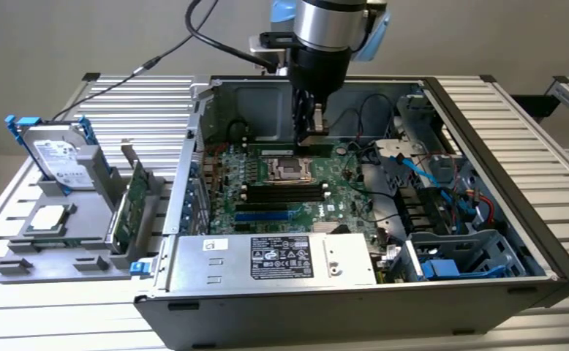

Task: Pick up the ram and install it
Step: 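Insert the ram into the slot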

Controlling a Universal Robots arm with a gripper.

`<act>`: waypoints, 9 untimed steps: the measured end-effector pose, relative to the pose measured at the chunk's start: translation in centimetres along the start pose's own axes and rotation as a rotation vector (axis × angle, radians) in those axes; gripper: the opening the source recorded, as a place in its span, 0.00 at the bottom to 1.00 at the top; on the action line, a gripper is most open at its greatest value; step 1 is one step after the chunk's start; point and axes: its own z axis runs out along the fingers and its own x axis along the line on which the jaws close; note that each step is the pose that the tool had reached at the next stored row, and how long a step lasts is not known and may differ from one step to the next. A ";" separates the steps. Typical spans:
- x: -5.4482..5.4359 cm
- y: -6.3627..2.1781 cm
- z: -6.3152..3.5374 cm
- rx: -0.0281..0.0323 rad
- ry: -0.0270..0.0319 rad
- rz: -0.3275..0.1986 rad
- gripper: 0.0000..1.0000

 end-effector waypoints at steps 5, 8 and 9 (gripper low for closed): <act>0.0 0.00 0.91 0.0000 0.0000 0.000 0.14; 0.0 0.01 1.46 0.0000 -0.0002 0.001 0.14; 0.0 0.02 1.64 0.0000 -0.0002 0.001 0.14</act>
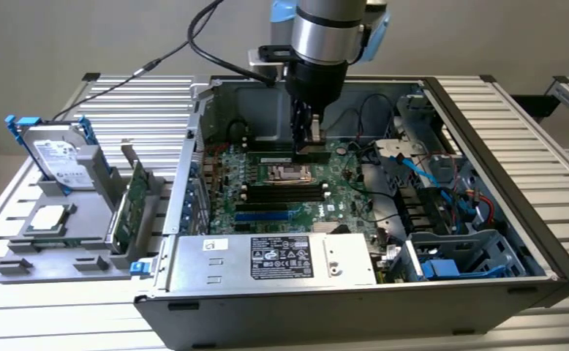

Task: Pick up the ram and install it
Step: 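Insert the ram into the slot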

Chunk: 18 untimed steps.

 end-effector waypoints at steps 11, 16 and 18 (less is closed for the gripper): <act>0.1 0.21 2.03 -0.0001 0.0000 0.001 0.14; 0.2 0.17 2.95 0.0000 -0.0001 0.001 0.14; 0.3 0.14 3.30 0.0000 -0.0001 0.001 0.14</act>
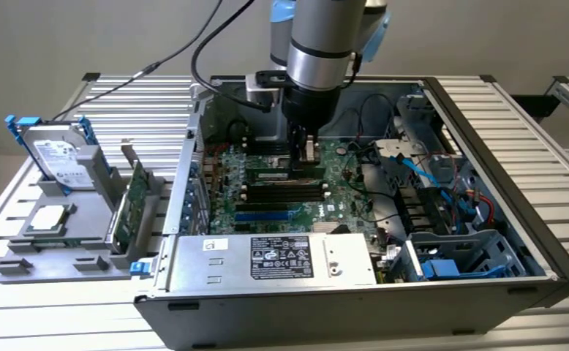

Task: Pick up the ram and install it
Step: 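Insert the ram into the slot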

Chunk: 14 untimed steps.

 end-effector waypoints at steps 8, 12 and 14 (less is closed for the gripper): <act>0.4 -0.26 1.45 -0.0001 0.0001 0.000 0.14; 0.4 -0.32 1.64 -0.0004 0.0008 0.000 0.14; 0.4 -0.33 1.77 -0.0004 0.0008 0.000 0.14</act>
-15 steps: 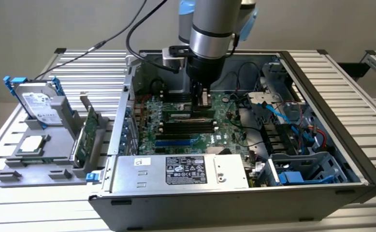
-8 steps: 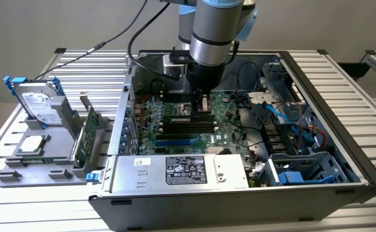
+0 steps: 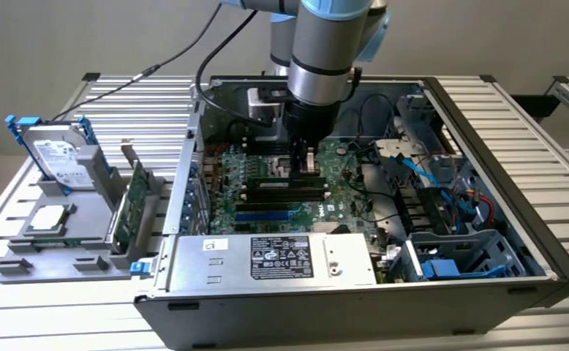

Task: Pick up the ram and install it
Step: 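Insert the ram into the slot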

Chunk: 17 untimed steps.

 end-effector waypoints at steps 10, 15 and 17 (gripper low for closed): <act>0.2 -0.05 0.66 -0.0002 0.0002 0.000 0.14; 0.3 -0.05 0.71 -0.0002 0.0002 0.000 0.14; 0.3 -0.05 0.77 -0.0001 0.0001 0.000 0.14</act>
